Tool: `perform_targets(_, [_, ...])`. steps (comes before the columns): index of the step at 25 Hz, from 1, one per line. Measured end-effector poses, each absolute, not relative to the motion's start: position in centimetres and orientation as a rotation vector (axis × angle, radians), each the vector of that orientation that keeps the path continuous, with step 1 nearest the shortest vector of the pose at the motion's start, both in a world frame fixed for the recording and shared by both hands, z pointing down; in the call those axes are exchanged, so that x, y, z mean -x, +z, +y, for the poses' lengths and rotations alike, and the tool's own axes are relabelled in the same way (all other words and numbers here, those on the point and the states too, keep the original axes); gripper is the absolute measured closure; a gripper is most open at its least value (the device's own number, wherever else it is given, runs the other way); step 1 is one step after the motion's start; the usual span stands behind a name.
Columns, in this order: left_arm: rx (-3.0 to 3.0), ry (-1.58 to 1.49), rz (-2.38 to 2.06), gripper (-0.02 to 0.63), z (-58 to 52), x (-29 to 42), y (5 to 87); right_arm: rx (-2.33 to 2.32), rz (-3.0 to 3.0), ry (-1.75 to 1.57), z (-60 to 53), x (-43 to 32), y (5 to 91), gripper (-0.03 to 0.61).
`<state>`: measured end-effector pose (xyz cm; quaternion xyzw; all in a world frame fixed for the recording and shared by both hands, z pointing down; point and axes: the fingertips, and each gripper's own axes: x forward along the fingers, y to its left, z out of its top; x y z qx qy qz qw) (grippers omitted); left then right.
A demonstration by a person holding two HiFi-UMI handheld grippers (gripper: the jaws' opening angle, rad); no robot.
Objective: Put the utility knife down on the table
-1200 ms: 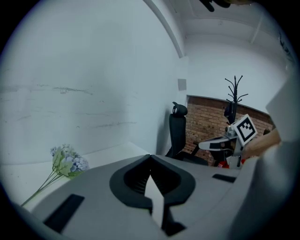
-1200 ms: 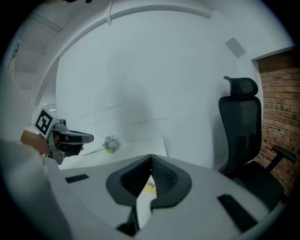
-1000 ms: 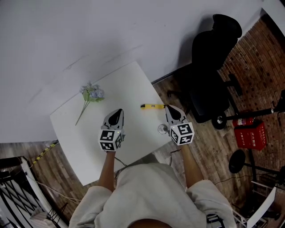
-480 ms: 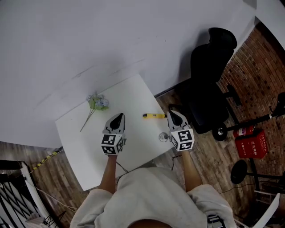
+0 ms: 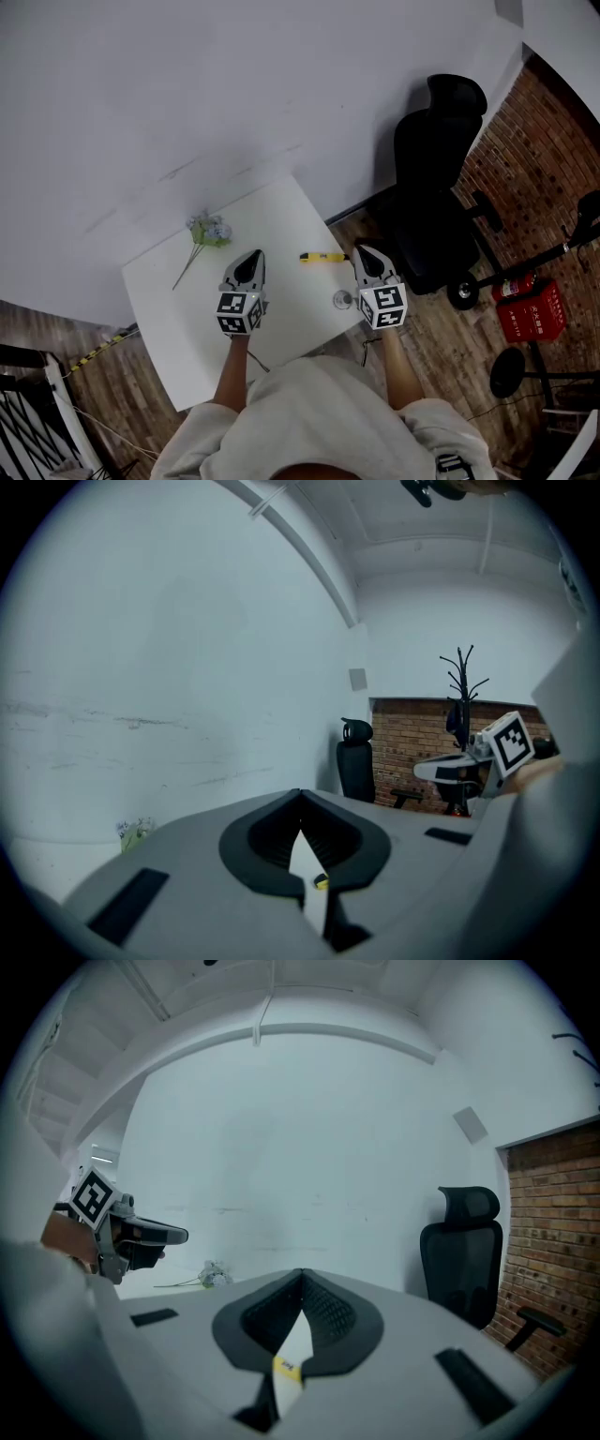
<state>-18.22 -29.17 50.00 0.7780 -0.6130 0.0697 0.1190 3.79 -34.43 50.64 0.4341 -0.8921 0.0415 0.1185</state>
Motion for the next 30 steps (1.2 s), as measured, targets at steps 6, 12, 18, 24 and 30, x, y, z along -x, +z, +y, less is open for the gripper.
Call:
perform_targets(6, [-2.282,0.196,-1.799,0.607,-28.83,17.93,49.57,-1.275,-2.597,0.125,-33.45,-4.23,50.9,0.58])
perform_targets(12, [-2.281,0.199,-1.802,0.607,-28.84,17.79,49.48,-1.275,-2.586,0.126,-33.59,-4.47,51.14,0.58])
perform_targets(18, [-2.279,0.207,-1.798,0.607,-28.87,17.68,49.56,-1.266,-2.578,0.118,-33.55,-4.27,51.24,0.58])
perform_targets(24, [-2.283,0.209,-1.794,0.607,-28.66,17.66,49.64,-1.267,-2.58,0.116,-33.45,-4.06,51.17,0.58])
perform_targets(30, [-2.287,0.214,-1.793,0.607,-28.86,17.48,49.54,-1.264,-2.575,0.12,-33.56,-4.27,51.33,0.58])
